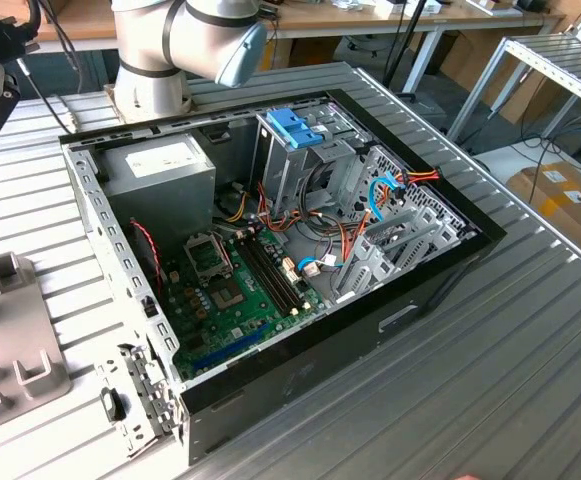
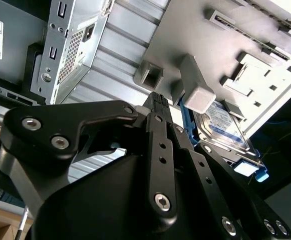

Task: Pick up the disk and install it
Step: 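Reach for the disk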

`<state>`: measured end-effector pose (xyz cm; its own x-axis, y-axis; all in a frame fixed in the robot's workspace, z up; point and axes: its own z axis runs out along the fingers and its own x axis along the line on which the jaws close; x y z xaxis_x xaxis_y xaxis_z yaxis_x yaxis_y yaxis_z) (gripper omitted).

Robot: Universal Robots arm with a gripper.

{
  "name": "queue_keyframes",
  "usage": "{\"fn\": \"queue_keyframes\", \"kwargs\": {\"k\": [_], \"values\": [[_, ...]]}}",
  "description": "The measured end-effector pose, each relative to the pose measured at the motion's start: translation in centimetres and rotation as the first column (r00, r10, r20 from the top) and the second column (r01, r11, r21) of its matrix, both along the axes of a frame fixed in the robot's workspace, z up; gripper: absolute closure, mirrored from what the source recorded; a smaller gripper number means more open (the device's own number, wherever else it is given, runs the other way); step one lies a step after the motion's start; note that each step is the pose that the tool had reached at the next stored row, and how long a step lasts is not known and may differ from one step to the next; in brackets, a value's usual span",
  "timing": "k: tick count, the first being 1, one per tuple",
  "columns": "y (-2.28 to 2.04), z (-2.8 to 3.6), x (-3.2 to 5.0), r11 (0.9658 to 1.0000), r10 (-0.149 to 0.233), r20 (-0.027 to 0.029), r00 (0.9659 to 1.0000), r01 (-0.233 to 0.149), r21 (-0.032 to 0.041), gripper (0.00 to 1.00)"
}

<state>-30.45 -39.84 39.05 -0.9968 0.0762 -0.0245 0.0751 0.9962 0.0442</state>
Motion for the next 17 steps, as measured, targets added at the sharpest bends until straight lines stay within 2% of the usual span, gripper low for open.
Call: {"fn": "queue_keyframes", "kwargs": {"k": [5, 17], "values": [[0.27, -0.01, -0.07, 1.0, 0.0, 0.0, 1.0, 0.0, -0.0001, 0.89], [1.41, -0.07, -0.76, 1.0, 0.0, 0.0, 1.0, 0.0, -0.0001, 0.89]]}}
